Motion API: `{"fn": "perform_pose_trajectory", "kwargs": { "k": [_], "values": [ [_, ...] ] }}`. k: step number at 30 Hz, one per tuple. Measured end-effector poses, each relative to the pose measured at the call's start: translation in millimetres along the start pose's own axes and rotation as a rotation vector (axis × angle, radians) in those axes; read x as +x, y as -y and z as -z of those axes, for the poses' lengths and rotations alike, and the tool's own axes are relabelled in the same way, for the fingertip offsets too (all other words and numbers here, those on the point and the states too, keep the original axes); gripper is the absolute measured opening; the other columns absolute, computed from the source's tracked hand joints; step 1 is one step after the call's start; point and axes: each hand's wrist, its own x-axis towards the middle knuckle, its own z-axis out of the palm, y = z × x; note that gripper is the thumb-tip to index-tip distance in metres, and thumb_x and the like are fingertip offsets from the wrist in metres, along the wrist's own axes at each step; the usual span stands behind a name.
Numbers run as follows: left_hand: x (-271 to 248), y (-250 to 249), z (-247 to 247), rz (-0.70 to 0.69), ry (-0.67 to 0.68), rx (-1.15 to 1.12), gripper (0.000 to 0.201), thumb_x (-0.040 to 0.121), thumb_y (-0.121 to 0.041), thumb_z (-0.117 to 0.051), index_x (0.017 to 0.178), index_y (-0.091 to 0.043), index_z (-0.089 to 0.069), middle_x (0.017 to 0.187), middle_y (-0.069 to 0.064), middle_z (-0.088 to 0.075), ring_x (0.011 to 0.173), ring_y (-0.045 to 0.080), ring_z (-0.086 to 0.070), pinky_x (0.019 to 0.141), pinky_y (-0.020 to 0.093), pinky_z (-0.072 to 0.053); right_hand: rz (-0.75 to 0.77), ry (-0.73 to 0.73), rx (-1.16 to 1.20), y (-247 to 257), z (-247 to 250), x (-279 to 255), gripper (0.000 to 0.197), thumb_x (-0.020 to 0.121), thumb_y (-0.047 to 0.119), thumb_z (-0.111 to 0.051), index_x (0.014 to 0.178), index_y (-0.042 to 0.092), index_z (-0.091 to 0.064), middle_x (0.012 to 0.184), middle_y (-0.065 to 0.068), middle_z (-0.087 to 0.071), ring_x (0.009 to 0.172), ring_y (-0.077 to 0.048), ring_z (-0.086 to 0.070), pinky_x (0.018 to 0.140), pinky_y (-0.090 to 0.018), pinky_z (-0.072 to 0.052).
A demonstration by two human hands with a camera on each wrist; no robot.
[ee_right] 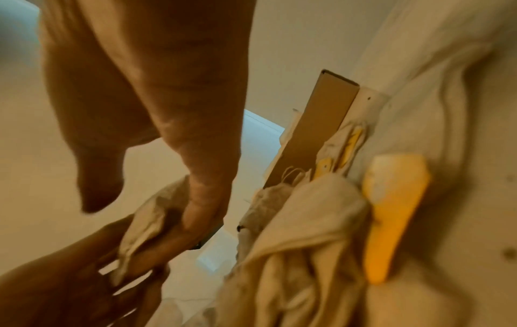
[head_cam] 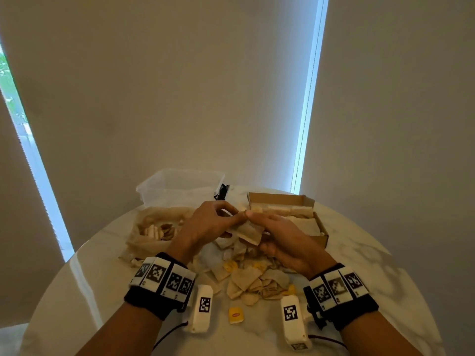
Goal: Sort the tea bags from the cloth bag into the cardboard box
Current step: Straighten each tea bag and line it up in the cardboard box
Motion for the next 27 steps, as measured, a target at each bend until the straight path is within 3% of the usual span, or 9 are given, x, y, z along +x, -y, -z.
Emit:
{"fn": "perform_pose_trajectory", "kwargs": {
  "k": [2, 5, 7, 11, 13, 17, 21, 24, 27],
  "values": [
    [-2, -2, -1, -0.014, 0.029, -0.009, 0.037, 0.086, -0.042, -0.084, 0.108, -0.014, -0.075, 0.094, 0.009, -0.079, 0.086, 0.02, -0.079, 0.079, 0.038, -0.067, -0.046, 0.034, -0.065, -3, 6, 1, 0.058, 0.087, 0.018, -0.085, 0.139, 0.008, -0.062, 0.124, -0.017, -0.076, 0.116, -0.034, -0.074, 0.102, -0.049, -0.059],
    [-5, -3, -1, -0.03, 0.049, -0.061, 0.035, 0.086, -0.038, -0.085, 0.111, -0.015, -0.076, 0.096, 0.006, -0.08, 0.086, 0.019, -0.079, 0.078, 0.035, -0.066, -0.077, 0.047, -0.126, -2, 9, 0, 0.053, 0.083, 0.009, -0.085, 0.132, 0.009, -0.065, 0.119, -0.017, -0.078, 0.114, -0.034, -0.075, 0.103, -0.052, -0.058],
    [-7, -2, -3, -0.028, 0.036, -0.129, 0.034, 0.088, -0.035, -0.083, 0.115, -0.016, -0.076, 0.1, 0.004, -0.081, 0.089, 0.016, -0.079, 0.076, 0.029, -0.065, -0.081, 0.053, -0.187, -4, 11, 0, 0.049, 0.085, 0.011, -0.085, 0.131, 0.007, -0.067, 0.119, -0.017, -0.078, 0.114, -0.034, -0.075, 0.103, -0.054, -0.058],
    [-14, 4, -1, -0.03, 0.051, -0.231, 0.034, 0.09, -0.024, -0.082, 0.123, -0.023, -0.074, 0.11, -0.004, -0.08, 0.098, 0.006, -0.076, 0.076, 0.017, -0.06, -0.074, 0.01, -0.196, -10, 12, 3, 0.061, 0.079, 0.02, -0.092, 0.133, 0.007, -0.068, 0.122, -0.016, -0.077, 0.116, -0.033, -0.074, 0.106, -0.058, -0.055],
    [-15, 8, 2, -0.037, 0.05, -0.229, 0.039, 0.087, -0.022, -0.085, 0.125, -0.026, -0.074, 0.114, -0.007, -0.079, 0.104, 0.004, -0.074, 0.081, 0.018, -0.06, -0.085, 0.067, -0.145, -10, 9, 0, 0.056, 0.085, 0.016, -0.086, 0.137, 0.007, -0.065, 0.126, -0.017, -0.075, 0.119, -0.034, -0.073, 0.107, -0.057, -0.055],
    [-11, 12, 1, -0.019, -0.058, -0.263, 0.034, 0.089, -0.025, -0.083, 0.123, -0.023, -0.075, 0.115, -0.003, -0.079, 0.106, 0.012, -0.075, 0.088, 0.027, -0.062, -0.098, 0.094, -0.008, -8, 2, -4, 0.04, 0.101, 0.009, -0.067, 0.139, 0.001, -0.061, 0.127, -0.021, -0.074, 0.118, -0.035, -0.073, 0.094, -0.047, -0.063],
    [-12, 13, -1, 0.106, -0.021, -0.241, 0.038, 0.093, -0.039, -0.078, 0.125, -0.021, -0.07, 0.116, 0.004, -0.077, 0.098, 0.018, -0.078, 0.081, 0.03, -0.064, -0.09, -0.018, 0.159, -9, 6, 3, 0.037, 0.108, 0.013, -0.057, 0.141, -0.005, -0.058, 0.13, -0.026, -0.071, 0.121, -0.039, -0.071, 0.096, -0.051, -0.062],
    [-14, 11, -5, 0.143, 0.074, -0.289, 0.038, 0.092, -0.021, -0.08, 0.128, -0.021, -0.066, 0.113, 0.01, -0.078, 0.096, 0.02, -0.079, 0.079, 0.031, -0.065, -0.083, -0.093, 0.241, -9, 6, 6, 0.035, 0.108, 0.013, -0.057, 0.139, -0.003, -0.057, 0.132, -0.027, -0.069, 0.116, -0.042, -0.073, 0.087, -0.052, -0.065],
    [-16, 9, -6, 0.113, 0.08, -0.271, 0.042, 0.092, -0.002, -0.078, 0.126, -0.023, -0.067, 0.109, 0.01, -0.078, 0.093, 0.018, -0.079, 0.074, 0.027, -0.063, -0.095, -0.116, 0.246, -9, 5, 4, 0.034, 0.108, 0.015, -0.058, 0.139, -0.001, -0.055, 0.132, -0.028, -0.068, 0.11, -0.042, -0.075, 0.079, -0.049, -0.067]
  ]
}}
